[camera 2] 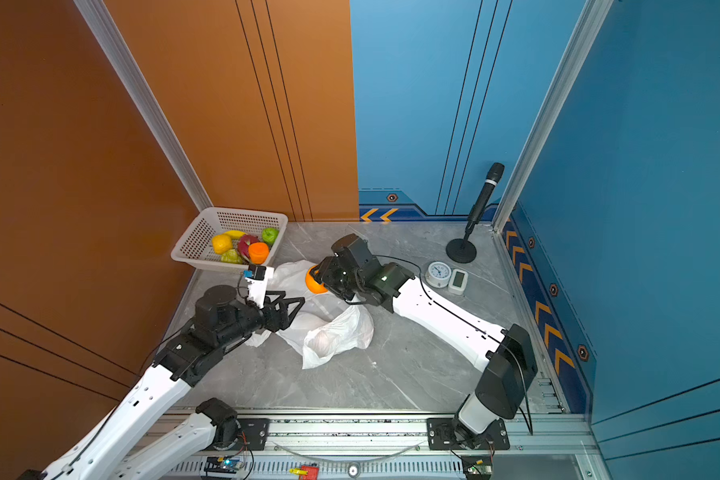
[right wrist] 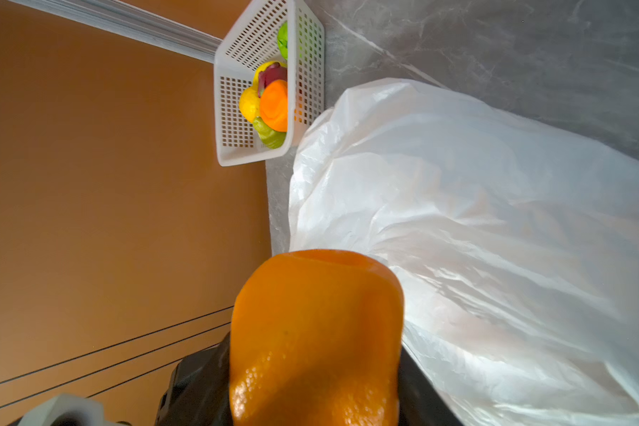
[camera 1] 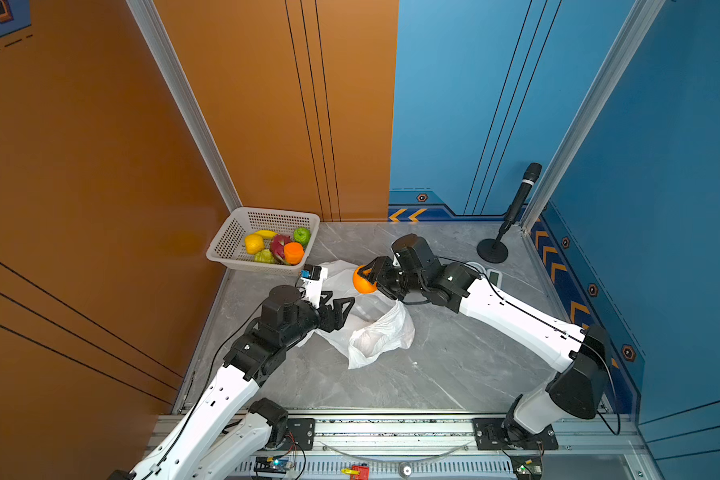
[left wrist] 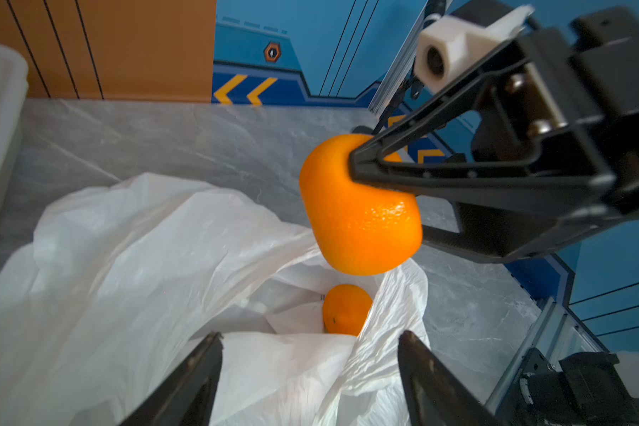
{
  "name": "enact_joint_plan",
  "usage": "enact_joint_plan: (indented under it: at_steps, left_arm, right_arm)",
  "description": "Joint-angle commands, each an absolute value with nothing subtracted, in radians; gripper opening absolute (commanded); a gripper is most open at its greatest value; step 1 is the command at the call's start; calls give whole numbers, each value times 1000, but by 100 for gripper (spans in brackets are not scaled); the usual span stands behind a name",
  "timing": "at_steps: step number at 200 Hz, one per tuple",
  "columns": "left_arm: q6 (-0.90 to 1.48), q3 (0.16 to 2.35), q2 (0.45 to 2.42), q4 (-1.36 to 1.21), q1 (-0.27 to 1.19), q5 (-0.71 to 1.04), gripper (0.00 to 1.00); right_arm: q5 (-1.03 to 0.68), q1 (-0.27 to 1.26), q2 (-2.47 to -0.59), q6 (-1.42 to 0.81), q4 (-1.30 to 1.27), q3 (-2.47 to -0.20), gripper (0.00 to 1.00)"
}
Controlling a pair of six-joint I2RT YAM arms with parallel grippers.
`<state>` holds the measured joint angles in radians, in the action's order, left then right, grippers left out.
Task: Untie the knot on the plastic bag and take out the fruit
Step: 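Raise the orange toward the left gripper, which closes on it, then carry the orange to the white basket with the left gripper while the right withdraws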
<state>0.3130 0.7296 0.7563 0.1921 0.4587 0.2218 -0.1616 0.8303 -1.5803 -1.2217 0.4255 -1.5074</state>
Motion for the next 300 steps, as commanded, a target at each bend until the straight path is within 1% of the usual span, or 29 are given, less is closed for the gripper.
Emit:
enact_joint_plan:
  at_steps: [1,25,34,36,38,57,83,116,126,143,148,150,154,184,200,225,237,254,281,300]
  left_arm:
    - [270,703,725,0,451,265,78]
    - [267,702,731,-60,449,283,85]
    - [271,705,740,-83,447,292,85]
    - [272,704,743,-89,448,294,89]
    - [274,705,744,-95,447,296,90]
    - [292,717,773,-150,447,310,94]
    - [295,736,820,-199,447,332,97]
    - [290,753,870,-221,446,334,97]
    - [294,758,879,-229,446,334,96]
    - [300,764,891,-237,446,331,88]
    - [301,766,895,-237,446,331,87]
    - [302,767,896,-237,446,330,84]
    - [304,768,898,-235,445,330,81]
    - [325,784,908,-224,443,315,68]
    - [334,797,916,-201,440,294,62]
    - [322,819,923,-176,439,273,53]
    - [308,838,933,-150,440,261,50]
    - [297,860,947,-130,439,240,49]
    - [302,900,981,-122,426,205,48]
    - [302,952,1021,-94,407,190,47]
  right_arm:
    - [-198,819,-1529,-1272,352,-1493,47]
    - [-233,818,-1511,-1309,291,-1483,47]
    - [-248,818,-1507,-1321,272,-1481,47]
    - [-252,818,-1506,-1324,269,-1479,47]
    - [-256,818,-1505,-1326,266,-1479,47]
    - [-269,825,-1498,-1339,253,-1479,48]
    - [-263,843,-1487,-1347,239,-1476,48]
    - [-249,868,-1480,-1371,207,-1458,48]
    - [-243,877,-1480,-1376,199,-1455,48]
    - [-239,888,-1477,-1377,199,-1454,48]
    - [-238,891,-1476,-1377,199,-1454,48]
    - [-239,891,-1476,-1377,201,-1454,48]
    - [-237,893,-1474,-1376,201,-1454,48]
    - [-235,898,-1470,-1376,209,-1451,48]
    - [-231,899,-1465,-1378,214,-1453,50]
    - [-220,889,-1455,-1376,222,-1458,60]
    - [-220,878,-1452,-1373,224,-1457,63]
    - [-225,858,-1444,-1372,223,-1461,68]
    - [-239,812,-1431,-1370,222,-1463,89]
    - [-245,769,-1415,-1357,208,-1455,95]
